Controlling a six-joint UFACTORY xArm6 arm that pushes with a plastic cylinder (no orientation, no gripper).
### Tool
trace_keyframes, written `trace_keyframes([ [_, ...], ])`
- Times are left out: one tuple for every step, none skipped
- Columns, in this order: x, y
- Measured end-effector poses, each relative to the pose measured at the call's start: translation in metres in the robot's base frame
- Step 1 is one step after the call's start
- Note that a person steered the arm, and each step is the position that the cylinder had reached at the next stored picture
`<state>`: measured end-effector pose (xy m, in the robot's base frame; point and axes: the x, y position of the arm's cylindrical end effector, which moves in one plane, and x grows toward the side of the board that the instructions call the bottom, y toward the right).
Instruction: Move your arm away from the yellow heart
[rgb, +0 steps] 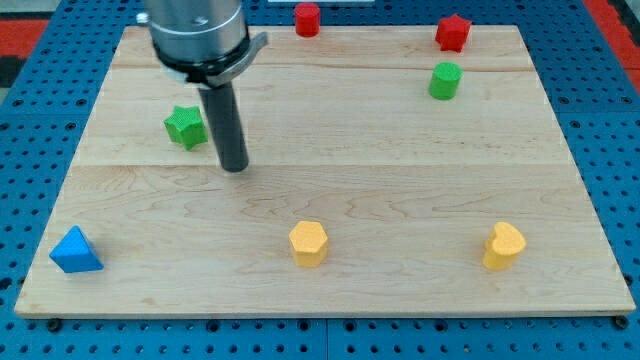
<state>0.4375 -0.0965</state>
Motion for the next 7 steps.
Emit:
trace_keyframes([
  [-0.034, -0.041],
  [-0.06, -0.079],
  [-0.066, -0.063],
  [-0.082, -0.01],
  [-0.107, 0.043],
  [-0.126, 0.1],
  [-0.149, 0.149],
])
